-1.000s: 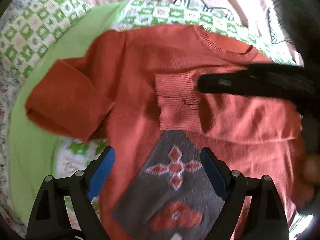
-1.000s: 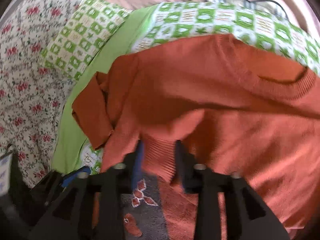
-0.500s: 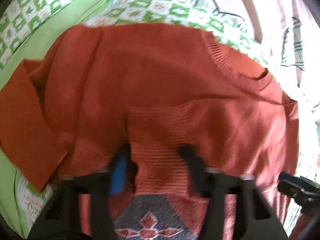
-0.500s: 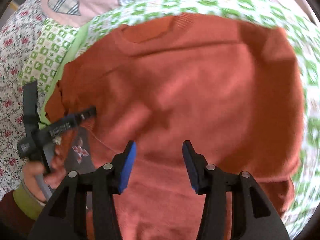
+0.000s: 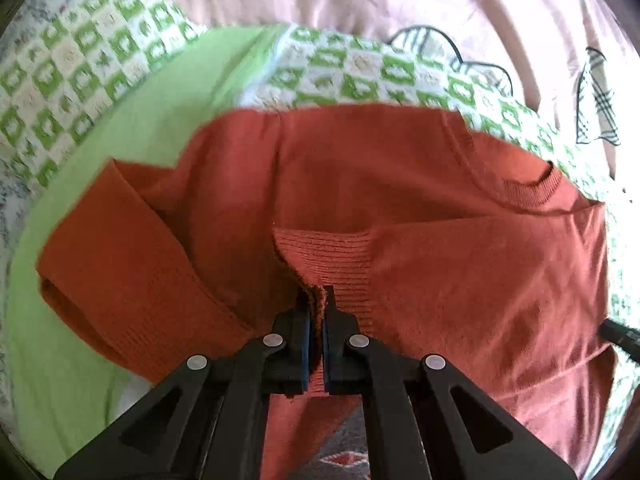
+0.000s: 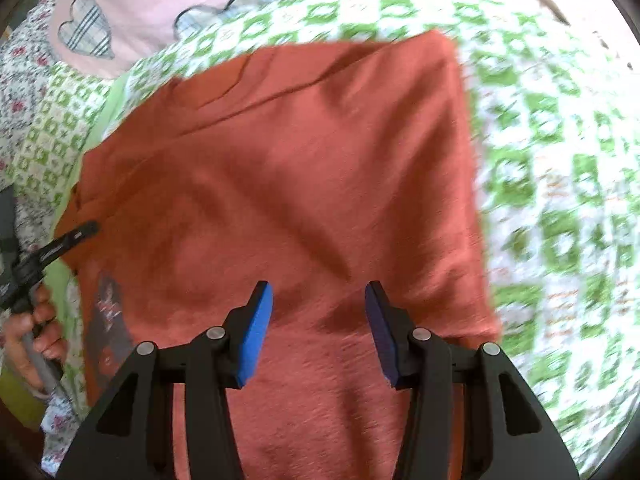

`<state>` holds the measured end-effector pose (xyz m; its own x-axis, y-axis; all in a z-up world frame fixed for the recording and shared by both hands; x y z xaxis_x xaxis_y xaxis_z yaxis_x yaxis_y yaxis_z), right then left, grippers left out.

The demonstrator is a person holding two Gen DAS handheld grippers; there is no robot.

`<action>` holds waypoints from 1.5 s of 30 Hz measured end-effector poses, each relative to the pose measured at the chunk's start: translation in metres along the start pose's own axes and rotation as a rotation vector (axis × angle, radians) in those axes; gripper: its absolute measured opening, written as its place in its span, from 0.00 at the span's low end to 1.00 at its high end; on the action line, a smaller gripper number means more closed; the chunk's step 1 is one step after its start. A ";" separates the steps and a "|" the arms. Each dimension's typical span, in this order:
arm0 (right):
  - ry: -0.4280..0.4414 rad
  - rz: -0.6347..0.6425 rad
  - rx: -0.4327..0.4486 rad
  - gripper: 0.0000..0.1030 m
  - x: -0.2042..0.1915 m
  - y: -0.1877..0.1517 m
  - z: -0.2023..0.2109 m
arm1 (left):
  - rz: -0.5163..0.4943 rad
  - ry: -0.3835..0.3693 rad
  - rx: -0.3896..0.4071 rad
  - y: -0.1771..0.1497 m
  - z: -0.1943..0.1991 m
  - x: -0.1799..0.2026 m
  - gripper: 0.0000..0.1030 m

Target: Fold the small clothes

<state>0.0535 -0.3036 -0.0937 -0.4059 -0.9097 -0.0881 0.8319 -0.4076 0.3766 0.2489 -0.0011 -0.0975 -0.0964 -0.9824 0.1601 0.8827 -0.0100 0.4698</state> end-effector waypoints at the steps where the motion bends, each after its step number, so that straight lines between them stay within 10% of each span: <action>1: -0.018 -0.017 0.010 0.48 0.010 0.003 0.003 | 0.024 0.011 0.005 0.001 0.001 -0.004 0.02; 13: -0.031 -0.121 -0.014 0.52 0.063 0.022 -0.031 | 0.014 0.019 -0.056 -0.014 -0.003 -0.006 0.02; 14: -0.050 -0.080 -0.029 0.42 0.060 0.022 -0.035 | 0.011 0.020 -0.058 -0.014 -0.003 -0.004 0.02; 15: -0.092 -0.032 -0.037 0.10 0.057 0.022 -0.034 | 0.009 0.014 -0.057 -0.013 -0.002 -0.002 0.02; 20: -0.177 0.014 -0.038 0.10 0.074 0.023 -0.019 | -0.040 -0.008 -0.039 -0.019 0.007 0.017 0.03; 28: -0.193 -0.013 -0.039 0.11 0.085 0.021 -0.019 | -0.016 0.007 -0.074 -0.022 -0.008 0.010 0.05; 33: -0.295 -0.030 0.002 0.32 0.088 0.025 0.006 | -0.037 0.030 -0.092 -0.028 -0.007 0.001 0.12; 40: -0.103 0.025 0.067 0.46 0.010 0.023 0.027 | 0.028 0.031 -0.103 -0.045 0.027 -0.036 0.18; 45: 0.035 0.141 0.010 0.48 -0.066 0.002 0.007 | 0.138 0.092 -0.073 -0.036 0.041 -0.080 0.45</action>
<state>0.0791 -0.2439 -0.0809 -0.2713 -0.9602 -0.0660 0.8760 -0.2747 0.3964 0.2062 0.0855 -0.0912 0.0678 -0.9882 0.1377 0.9159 0.1163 0.3841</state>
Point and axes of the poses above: each gripper's, at about its wrist camera, not at the fingertips, and z roughly against the way its jaws point, x to its right, y to its top, the point moved 7 cm from there along -z, roughly the way its jaws point, and after that the axes turned 13 degrees about z, right-handed, at the moved point
